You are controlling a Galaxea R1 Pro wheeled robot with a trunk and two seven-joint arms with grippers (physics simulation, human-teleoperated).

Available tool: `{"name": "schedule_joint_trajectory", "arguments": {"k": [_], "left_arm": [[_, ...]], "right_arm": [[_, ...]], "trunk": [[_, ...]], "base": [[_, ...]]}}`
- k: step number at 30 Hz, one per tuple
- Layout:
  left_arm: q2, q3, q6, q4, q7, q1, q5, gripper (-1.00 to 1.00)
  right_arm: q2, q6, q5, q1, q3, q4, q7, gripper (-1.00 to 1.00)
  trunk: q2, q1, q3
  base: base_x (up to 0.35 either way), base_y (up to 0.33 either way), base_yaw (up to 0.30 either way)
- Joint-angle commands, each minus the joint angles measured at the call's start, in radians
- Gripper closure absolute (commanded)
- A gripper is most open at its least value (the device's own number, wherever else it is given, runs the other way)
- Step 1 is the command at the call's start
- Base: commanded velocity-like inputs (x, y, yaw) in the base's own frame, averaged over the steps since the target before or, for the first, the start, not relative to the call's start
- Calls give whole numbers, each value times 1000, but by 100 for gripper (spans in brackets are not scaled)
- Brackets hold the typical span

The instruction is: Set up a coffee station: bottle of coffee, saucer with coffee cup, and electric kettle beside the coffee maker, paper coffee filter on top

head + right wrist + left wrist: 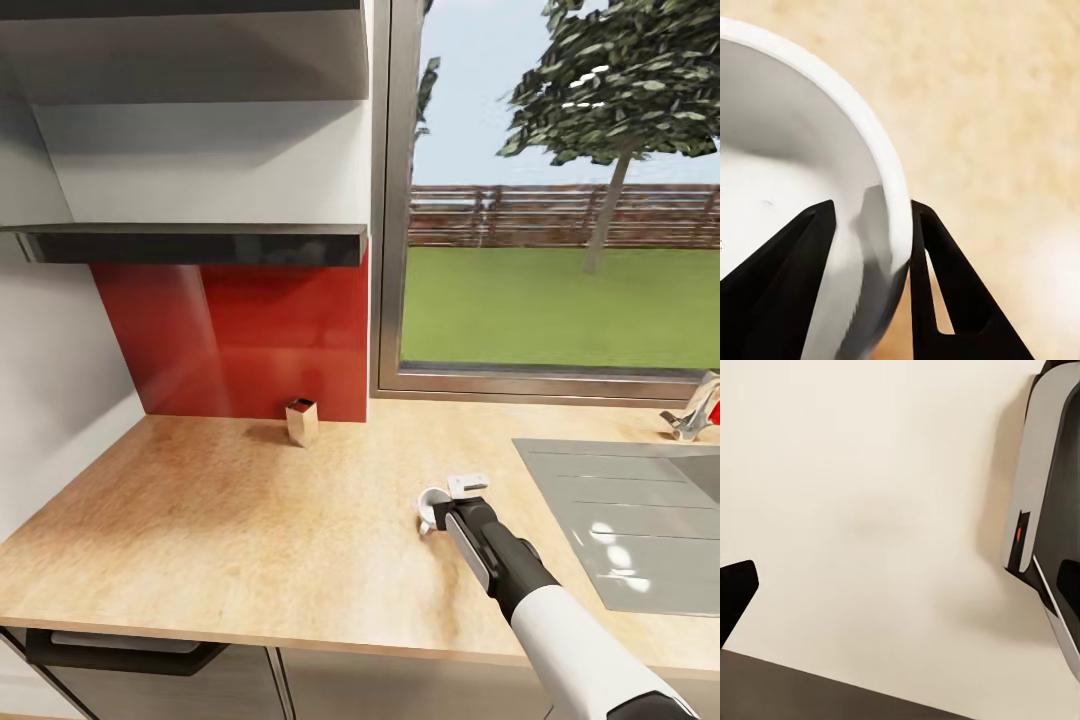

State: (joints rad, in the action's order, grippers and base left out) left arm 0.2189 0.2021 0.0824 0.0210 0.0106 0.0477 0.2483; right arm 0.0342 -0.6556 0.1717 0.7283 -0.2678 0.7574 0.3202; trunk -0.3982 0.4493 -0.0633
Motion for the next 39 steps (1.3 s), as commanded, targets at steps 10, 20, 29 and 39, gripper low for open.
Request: {"name": "schedule_joint_trajectory", "arguments": {"k": [10, 20, 29, 39], "left_arm": [[-1, 8, 5, 3, 1, 1, 8, -100], [-1, 8, 6, 4, 2, 1, 8, -100], [-1, 7, 5, 4, 2, 1, 6, -100], [-11, 4, 4, 6, 0, 1, -13, -100]], "right_arm": [[3, 0, 33, 0, 0, 12, 10, 100], [1, -67, 31, 0, 3, 283, 13, 100], [-2, -218, 30, 0, -1, 505, 13, 100], [1, -234, 32, -1, -6, 524, 13, 100]], "trunk": [[-2, 1, -3], [-2, 1, -3], [-2, 1, -3], [-2, 1, -3]], "base": [[0, 0, 0], [0, 0, 0], [0, 0, 0], [0, 0, 0]]}}
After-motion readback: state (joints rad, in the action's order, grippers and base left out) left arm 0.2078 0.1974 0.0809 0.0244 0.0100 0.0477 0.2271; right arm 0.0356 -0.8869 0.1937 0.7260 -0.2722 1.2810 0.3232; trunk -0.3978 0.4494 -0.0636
